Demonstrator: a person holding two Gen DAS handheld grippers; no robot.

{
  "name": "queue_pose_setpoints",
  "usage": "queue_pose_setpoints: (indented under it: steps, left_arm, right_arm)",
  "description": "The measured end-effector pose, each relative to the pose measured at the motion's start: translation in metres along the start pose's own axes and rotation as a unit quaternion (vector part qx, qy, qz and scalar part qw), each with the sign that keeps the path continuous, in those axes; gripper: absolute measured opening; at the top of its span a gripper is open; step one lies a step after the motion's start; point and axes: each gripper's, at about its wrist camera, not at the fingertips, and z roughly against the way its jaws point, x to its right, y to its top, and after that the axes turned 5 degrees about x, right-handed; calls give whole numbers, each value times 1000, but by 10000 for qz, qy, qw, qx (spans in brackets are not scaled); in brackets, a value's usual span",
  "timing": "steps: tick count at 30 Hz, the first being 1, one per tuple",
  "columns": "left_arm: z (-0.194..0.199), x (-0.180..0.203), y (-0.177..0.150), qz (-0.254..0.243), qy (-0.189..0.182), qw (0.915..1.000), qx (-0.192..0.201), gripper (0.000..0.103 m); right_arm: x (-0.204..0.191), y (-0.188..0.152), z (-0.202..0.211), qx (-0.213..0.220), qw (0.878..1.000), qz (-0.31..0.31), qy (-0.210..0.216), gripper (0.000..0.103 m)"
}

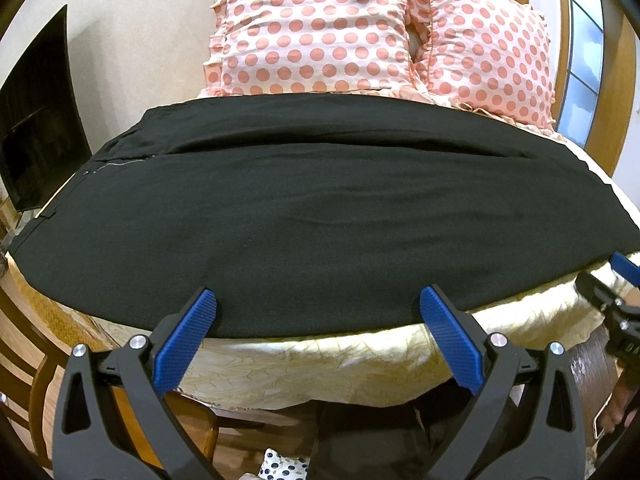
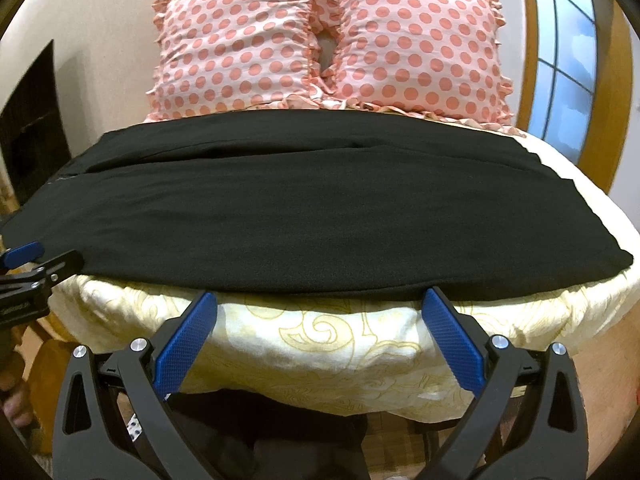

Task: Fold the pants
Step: 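Grasp the black trousers' leg end with the right gripper and lift it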

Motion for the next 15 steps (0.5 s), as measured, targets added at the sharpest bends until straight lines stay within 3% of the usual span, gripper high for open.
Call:
queue_pose_setpoints:
  steps: [3,5,7,10,15]
  left_arm:
    - [11,-3,7,-34,111,9998,172,101]
    - [17,-6,16,-71,223,9989,400,101]
    - [20,-12,30,-24,338,9975,614,101]
    - [8,-24,48,106,530,9963,671,101]
    - [-17,-38,65,283,826,9942,621,101]
  right_arm:
    - [22,20,23,518,9984,-202,98,102]
    - [34,38,32,735,9970,-242,-35,102]
    - [54,69,30,877,9947,-311,-439,102]
    - [86,107,4,660,9924,-602,-846,102]
    - [143,165,-83,41,9811,-1031,-1639,102]
